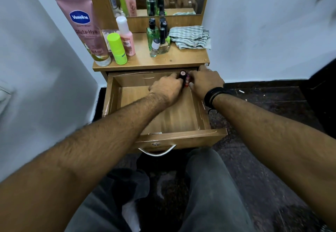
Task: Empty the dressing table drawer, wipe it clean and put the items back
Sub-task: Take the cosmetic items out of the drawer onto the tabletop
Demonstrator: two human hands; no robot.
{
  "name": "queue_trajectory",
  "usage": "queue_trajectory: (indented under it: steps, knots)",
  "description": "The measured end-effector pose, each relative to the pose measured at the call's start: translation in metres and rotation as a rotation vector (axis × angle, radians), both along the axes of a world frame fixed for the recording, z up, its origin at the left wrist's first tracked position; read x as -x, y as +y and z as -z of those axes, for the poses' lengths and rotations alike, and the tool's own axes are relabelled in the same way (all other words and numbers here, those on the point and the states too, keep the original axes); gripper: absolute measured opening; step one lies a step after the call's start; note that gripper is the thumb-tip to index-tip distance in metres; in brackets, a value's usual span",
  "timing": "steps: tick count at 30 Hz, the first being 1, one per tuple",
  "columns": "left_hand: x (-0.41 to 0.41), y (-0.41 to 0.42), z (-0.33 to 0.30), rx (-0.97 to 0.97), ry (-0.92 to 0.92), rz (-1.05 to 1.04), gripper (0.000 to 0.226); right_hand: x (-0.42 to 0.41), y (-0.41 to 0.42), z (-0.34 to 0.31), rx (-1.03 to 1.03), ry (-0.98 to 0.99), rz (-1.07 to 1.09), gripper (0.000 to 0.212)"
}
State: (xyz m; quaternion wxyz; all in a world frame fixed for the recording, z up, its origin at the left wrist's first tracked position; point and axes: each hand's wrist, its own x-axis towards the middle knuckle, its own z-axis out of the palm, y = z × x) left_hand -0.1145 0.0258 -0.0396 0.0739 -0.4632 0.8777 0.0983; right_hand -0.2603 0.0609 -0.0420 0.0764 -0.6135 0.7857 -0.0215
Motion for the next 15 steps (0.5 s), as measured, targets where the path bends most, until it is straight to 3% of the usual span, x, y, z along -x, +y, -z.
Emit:
queue_trajectory:
  steps: [7, 12, 15]
  knots:
    - [0.005, -0.005, 0.006, -0.044, 0.04, -0.042, 0.03, 0.004, -0.004, 0.008, 0.063, 0.0, -0.011, 0.029]
    - [0.008, -0.01, 0.007, -0.122, 0.079, -0.168, 0.044, 0.002, -0.008, 0.011, 0.124, 0.036, -0.094, 0.021]
    - [0.006, -0.008, 0.007, -0.082, 0.071, -0.129, 0.043, 0.0, -0.009, 0.014, 0.163, 0.048, -0.116, 0.018]
